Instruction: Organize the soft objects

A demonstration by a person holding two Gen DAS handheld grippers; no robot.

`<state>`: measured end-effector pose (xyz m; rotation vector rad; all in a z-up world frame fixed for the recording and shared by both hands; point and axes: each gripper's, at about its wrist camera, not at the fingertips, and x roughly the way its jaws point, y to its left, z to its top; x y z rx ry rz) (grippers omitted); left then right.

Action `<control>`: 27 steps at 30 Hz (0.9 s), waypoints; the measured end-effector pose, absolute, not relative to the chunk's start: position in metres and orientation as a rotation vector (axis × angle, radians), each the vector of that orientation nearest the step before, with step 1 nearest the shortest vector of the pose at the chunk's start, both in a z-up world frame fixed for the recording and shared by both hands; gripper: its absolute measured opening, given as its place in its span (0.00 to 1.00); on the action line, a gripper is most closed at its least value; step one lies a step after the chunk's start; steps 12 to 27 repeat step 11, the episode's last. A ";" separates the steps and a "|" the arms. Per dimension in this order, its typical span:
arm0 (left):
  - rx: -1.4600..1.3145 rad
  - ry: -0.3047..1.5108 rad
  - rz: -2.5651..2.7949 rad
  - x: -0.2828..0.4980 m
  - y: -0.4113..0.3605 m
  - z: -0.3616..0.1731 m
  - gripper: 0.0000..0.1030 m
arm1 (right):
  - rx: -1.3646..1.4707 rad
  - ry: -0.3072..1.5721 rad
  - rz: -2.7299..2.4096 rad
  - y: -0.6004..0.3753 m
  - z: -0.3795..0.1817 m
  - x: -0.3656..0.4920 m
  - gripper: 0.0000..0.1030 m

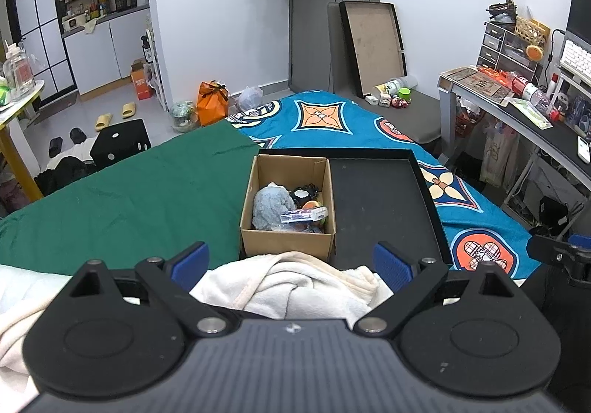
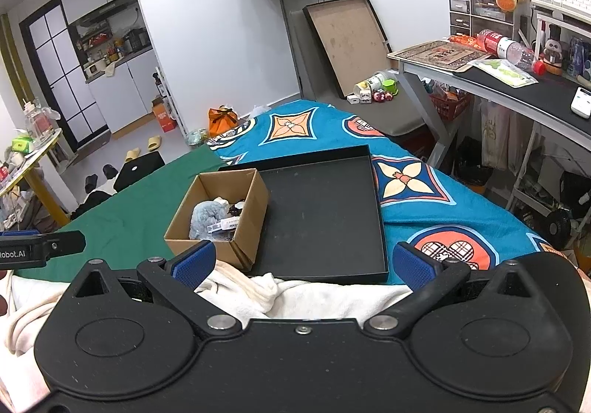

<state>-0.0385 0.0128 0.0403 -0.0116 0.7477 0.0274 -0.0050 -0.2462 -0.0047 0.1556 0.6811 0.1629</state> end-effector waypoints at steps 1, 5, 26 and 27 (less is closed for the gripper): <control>-0.015 0.749 0.025 -0.038 0.013 0.040 0.92 | 0.156 0.682 0.163 -0.246 -0.005 -0.005 1.00; -0.015 0.743 0.021 -0.038 0.012 0.040 0.92 | 0.160 0.683 0.166 -0.246 -0.008 -0.005 1.00; 0.002 0.716 0.018 -0.036 0.006 0.040 0.92 | 0.155 0.677 0.149 -0.246 -0.013 0.000 1.00; 0.002 0.716 0.018 -0.036 0.006 0.040 0.92 | 0.155 0.677 0.149 -0.246 -0.013 0.000 1.00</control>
